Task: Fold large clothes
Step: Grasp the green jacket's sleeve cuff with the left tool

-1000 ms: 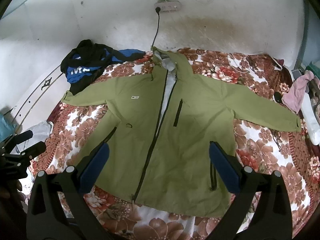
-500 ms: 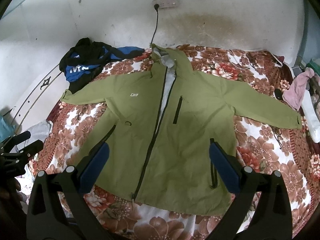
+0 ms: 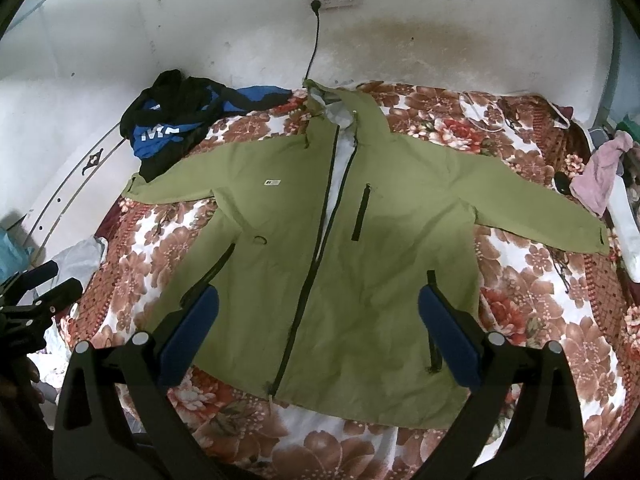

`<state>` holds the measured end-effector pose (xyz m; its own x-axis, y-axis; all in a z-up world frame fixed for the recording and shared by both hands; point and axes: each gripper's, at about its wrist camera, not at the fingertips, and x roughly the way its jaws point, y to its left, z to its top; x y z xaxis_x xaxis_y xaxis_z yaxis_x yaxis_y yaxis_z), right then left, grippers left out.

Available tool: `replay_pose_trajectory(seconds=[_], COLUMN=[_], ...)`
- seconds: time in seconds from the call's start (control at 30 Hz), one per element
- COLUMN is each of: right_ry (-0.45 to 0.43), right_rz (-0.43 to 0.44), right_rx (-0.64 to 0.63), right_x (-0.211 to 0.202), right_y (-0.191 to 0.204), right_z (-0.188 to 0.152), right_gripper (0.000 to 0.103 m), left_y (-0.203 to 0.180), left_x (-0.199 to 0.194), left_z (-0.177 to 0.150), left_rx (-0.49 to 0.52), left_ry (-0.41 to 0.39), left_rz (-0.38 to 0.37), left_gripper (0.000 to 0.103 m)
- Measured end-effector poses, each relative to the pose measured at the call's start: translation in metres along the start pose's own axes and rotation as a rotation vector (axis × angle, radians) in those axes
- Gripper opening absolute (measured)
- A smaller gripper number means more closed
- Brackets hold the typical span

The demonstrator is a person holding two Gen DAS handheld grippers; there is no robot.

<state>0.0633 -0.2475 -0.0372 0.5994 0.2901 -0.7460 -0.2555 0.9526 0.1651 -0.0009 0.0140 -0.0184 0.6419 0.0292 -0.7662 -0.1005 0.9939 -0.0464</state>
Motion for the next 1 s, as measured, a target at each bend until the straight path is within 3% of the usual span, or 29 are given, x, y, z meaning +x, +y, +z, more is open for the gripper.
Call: replay_pose_trajectory(seconds=[0.33, 0.47, 0.53, 0.77, 0.9, 1.0], right_ry=[0.017, 0.023, 0.034, 0.099, 0.159, 0.163], right_rz=[-0.010, 0.007, 0.002, -0.001, 0.092, 0.018], right_rx=[-0.006, -0.013, -0.027, -0.062, -0.073, -0.091], right_x=[0.005, 0.009, 0.015, 0.060, 0.100, 0.130], right_y=[0.006, 0.014, 0.025, 0.076, 0.109, 0.143], right_z=[0.004, 0.010, 0.018, 0.050, 0.069, 0.081], right_gripper=[0.099, 0.099, 0.099, 0.099, 0.099, 0.099], left_y=[0.007, 0.030, 0.045, 0.131, 0.191, 0.240], left_x=[0.001, 0.012, 0.015, 0.044, 0.070, 0.101], left_z=[-0.002, 0.005, 0.015, 0.051, 0.067, 0.077], left_rx=[-0.026, -0.137, -0.151, -0.247, -0.281, -0.330], left_ry=[0.009, 0.034, 0.010, -0.031, -0.100, -0.096], left_rz=[-0.009, -0.048, -0.034, 0.028, 0.042, 0.033], left_gripper=[0.098, 0.098, 0.098, 0.098, 0.098, 0.098])
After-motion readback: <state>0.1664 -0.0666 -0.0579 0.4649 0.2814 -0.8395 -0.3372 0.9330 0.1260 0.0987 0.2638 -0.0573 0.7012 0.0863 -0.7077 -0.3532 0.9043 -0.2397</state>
